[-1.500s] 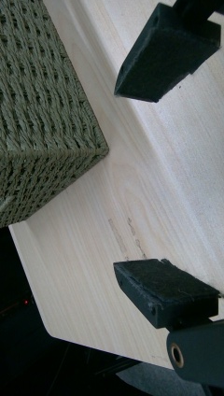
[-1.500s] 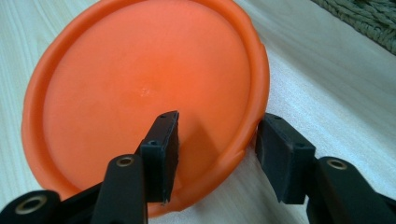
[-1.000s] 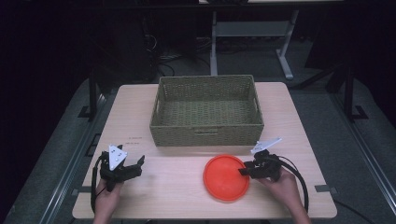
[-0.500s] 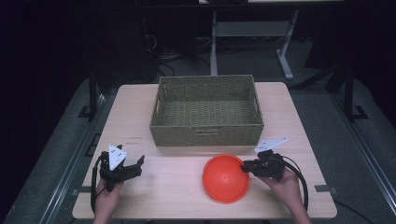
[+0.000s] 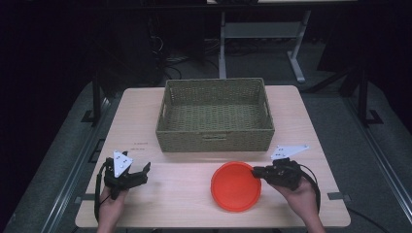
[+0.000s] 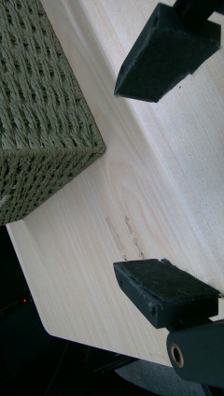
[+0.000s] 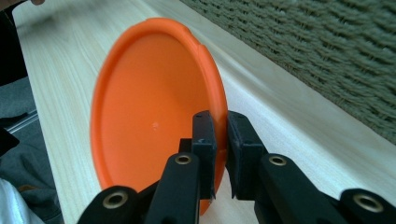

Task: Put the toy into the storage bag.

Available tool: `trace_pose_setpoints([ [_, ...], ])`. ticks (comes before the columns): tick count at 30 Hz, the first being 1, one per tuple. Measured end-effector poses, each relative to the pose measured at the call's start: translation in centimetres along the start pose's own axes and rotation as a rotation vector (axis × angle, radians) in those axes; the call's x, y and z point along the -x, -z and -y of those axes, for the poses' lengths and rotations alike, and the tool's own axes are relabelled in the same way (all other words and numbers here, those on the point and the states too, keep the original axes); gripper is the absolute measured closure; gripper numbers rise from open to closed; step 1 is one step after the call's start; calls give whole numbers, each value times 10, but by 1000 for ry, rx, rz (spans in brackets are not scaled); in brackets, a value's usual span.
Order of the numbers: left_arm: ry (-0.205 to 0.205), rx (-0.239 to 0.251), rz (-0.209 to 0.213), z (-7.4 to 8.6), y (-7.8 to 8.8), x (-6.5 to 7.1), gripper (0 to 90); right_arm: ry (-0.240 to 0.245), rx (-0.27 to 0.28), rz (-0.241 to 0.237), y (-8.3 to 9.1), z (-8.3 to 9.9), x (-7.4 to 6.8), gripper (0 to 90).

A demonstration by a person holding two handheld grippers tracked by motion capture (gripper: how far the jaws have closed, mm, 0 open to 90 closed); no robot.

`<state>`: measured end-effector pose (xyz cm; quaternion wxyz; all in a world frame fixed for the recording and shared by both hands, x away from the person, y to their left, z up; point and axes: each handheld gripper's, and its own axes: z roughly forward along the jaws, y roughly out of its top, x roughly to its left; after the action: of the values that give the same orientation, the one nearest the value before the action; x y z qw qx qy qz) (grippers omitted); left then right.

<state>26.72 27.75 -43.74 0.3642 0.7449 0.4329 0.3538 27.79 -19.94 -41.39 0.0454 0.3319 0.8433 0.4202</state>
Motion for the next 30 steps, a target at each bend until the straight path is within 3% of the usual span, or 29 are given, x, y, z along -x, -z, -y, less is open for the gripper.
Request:
trace_pose_setpoints([
  [4, 2, 1, -6, 0, 1, -1, 128, -9, 33, -16, 9, -2, -2, 821],
  [7, 0, -2, -8, 1, 1, -2, 128, 1, 41, 9, 15, -4, -4, 822],
  [14, 2, -1, -10, 1, 1, -2, 128, 3, 54, 14, 25, -10, -7, 822],
  [30, 16, 8, -3, 0, 1, -1, 128, 46, 16, 48, 41, -34, -10, 821],
])
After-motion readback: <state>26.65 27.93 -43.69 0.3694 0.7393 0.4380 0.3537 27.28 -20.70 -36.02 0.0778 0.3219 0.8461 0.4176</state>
